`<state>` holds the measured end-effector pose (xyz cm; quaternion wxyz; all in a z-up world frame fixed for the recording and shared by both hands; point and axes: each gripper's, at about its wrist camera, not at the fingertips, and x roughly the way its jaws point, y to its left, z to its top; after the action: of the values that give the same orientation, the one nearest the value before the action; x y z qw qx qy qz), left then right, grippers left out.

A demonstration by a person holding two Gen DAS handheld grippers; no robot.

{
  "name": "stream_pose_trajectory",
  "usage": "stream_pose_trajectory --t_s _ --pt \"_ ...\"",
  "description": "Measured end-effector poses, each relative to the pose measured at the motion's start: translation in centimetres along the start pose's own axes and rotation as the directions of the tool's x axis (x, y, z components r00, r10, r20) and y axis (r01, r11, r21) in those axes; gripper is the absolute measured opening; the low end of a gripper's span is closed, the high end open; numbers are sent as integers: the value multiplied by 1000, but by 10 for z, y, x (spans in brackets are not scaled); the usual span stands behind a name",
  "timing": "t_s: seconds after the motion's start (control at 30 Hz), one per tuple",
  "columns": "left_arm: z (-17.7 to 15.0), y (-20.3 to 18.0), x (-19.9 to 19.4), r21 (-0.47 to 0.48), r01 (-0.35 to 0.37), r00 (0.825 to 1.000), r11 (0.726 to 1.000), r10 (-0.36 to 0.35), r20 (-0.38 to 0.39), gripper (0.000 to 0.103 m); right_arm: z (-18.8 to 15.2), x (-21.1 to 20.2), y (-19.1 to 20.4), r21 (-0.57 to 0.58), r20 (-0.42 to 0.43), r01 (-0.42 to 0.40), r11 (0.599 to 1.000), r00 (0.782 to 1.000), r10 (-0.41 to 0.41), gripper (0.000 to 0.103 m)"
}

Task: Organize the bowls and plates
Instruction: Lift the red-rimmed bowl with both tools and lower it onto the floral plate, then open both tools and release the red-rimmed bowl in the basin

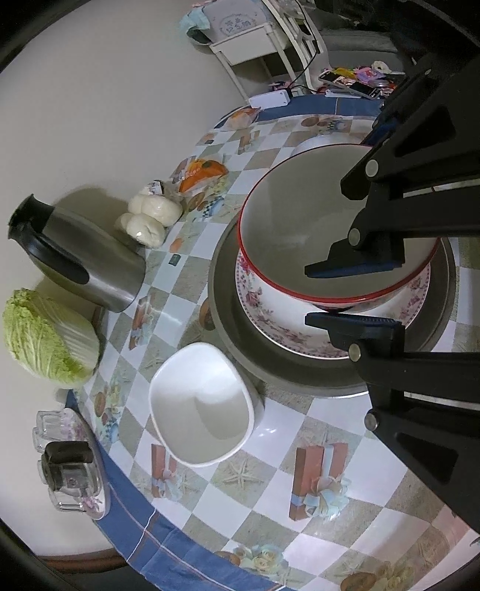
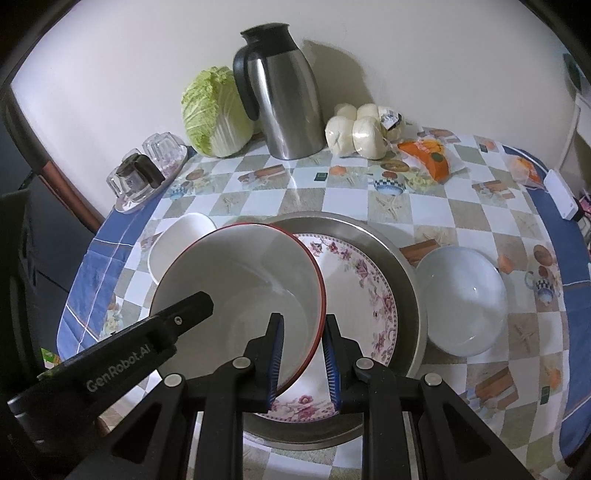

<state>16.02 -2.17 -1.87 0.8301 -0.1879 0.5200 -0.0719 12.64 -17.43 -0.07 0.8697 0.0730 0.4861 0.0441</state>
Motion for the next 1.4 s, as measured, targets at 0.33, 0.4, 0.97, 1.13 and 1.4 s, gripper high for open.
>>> stream_pose_trajectory --t_s 0.33,0.4,0.97,1.13,1.4 --pt "11 1 26 -26 48 997 999 -49 -54 18 5 20 -21 57 -27 -11 998 1000 13 23" --pt "12 1 30 -30 51 997 998 -53 -61 18 7 24 -24 66 -30 -9 998 999 11 23" --pt "15 -1 48 -27 52 994 998 -54 -98 19 14 42 -34 88 -50 10 996 999 -6 23" --pt "14 0 51 -30 52 993 998 -55 -104 20 14 43 -36 96 -49 4 995 999 1 23" --pt "15 2 52 -32 63 992 997 -66 -104 20 13 45 -36 93 -50 3 996 999 2 25"
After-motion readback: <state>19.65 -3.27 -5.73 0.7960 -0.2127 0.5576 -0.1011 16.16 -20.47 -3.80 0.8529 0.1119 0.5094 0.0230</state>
